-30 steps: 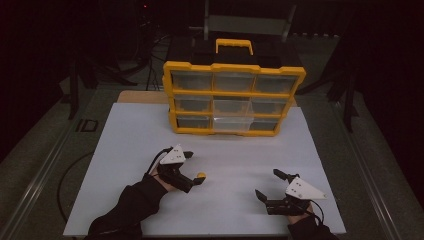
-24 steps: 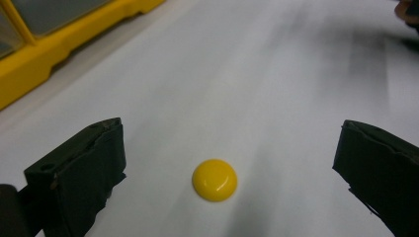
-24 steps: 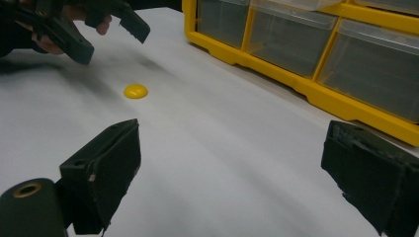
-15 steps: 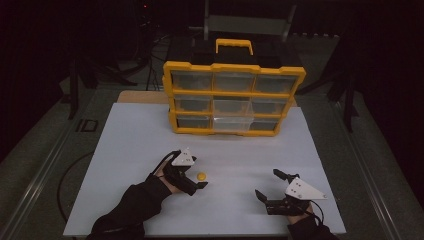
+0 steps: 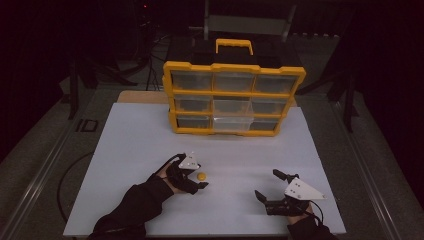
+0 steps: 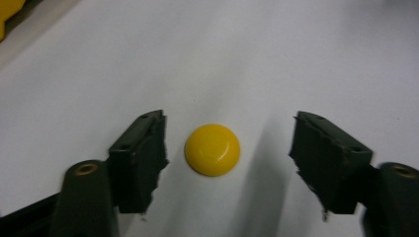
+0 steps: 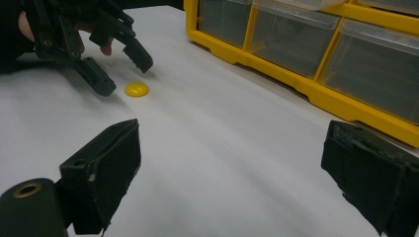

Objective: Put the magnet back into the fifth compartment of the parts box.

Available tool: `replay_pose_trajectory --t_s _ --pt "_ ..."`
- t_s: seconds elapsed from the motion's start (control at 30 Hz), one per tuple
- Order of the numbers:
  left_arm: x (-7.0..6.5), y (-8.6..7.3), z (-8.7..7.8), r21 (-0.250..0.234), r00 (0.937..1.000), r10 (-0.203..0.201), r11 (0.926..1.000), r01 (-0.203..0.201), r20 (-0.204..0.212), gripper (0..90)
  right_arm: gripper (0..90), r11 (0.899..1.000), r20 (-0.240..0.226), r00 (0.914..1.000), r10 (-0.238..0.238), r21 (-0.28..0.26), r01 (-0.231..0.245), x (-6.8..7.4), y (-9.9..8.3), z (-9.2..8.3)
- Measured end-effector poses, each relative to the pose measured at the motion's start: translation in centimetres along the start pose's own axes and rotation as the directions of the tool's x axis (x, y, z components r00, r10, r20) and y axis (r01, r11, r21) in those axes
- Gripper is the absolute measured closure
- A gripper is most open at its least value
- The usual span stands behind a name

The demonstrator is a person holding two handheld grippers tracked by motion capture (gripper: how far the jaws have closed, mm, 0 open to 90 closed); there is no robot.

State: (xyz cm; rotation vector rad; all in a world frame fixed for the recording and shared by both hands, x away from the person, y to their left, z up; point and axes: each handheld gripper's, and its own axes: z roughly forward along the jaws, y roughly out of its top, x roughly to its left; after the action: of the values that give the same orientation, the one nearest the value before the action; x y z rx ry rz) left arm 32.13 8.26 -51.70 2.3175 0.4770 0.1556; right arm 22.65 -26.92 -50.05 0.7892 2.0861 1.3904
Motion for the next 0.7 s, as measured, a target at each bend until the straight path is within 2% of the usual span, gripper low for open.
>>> replay_pose_trajectory --t_s 0.07,0.17,0.37,0.5,0.6,0.7 --pt "0.00 0.13 0.07 0.012 0.9999 -0.003 0.9999 0.004 -0.015 32.0 8.4 1.000 0.000 1.0000 0.001 -0.001 -0.001 -0.01 -0.01 0.00" --pt "0.20 0.25 0.18 0.031 0.9996 -0.016 0.9994 0.017 -0.024 37.9 8.4 1.000 -0.002 1.0000 0.000 0.000 0.000 0.01 -0.01 0.03" --pt "0.76 0.19 0.34 0.040 0.9991 -0.042 0.9983 0.042 -0.003 46.4 8.4 1.000 -0.005 1.0000 0.003 0.000 -0.003 0.01 -0.02 0.02" --pt "0.63 0.28 0.56 0.068 0.9995 -0.028 0.9973 0.029 -0.013 49.3 8.4 1.000 -0.006 1.0000 0.003 0.001 -0.003 0.02 -0.02 0.03" --pt "0.51 0.49 0.64 0.079 0.9996 -0.015 0.9967 0.017 -0.026 53.7 8.4 1.000 -0.009 1.0000 0.001 -0.001 -0.001 0.02 -0.02 0.04" --pt "0.46 0.75 0.73 0.093 0.9997 -0.008 0.9956 0.010 -0.022 59.0 8.4 1.000 -0.010 0.9999 0.003 0.003 -0.003 0.07 -0.01 0.04"
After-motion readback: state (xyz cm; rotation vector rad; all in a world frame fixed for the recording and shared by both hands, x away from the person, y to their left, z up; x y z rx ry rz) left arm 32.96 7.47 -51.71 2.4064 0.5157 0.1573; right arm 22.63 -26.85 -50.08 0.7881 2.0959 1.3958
